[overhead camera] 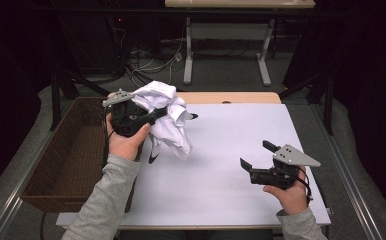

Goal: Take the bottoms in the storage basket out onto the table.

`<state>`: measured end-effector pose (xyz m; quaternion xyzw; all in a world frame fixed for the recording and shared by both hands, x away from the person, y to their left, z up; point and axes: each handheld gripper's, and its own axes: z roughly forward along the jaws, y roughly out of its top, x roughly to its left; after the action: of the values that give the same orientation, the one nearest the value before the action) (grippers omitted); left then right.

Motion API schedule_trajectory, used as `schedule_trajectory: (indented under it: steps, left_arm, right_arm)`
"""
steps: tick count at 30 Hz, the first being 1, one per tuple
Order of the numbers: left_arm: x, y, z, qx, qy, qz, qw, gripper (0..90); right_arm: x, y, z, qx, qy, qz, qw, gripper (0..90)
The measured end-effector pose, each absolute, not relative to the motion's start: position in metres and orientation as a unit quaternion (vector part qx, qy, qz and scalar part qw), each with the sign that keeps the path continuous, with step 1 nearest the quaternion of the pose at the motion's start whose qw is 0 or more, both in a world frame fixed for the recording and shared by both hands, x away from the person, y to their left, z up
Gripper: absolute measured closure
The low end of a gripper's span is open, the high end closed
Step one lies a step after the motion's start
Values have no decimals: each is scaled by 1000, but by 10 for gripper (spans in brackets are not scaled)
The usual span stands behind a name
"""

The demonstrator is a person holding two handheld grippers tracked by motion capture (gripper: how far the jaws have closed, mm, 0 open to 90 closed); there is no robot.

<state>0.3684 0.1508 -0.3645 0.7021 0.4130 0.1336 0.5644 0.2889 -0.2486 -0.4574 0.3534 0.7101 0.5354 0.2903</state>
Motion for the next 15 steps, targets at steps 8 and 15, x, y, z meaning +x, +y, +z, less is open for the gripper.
schedule_trajectory:
  steps: [8,15]
  left_arm:
    - [365,146,-374,704,417,127,561,723]
    - [362,138,-387,707,423,112,555,723]
  right_arm:
    - [288,-250,-456,353,707,539,291,64]
    - [288,-249,-455,350,708,540,291,64]
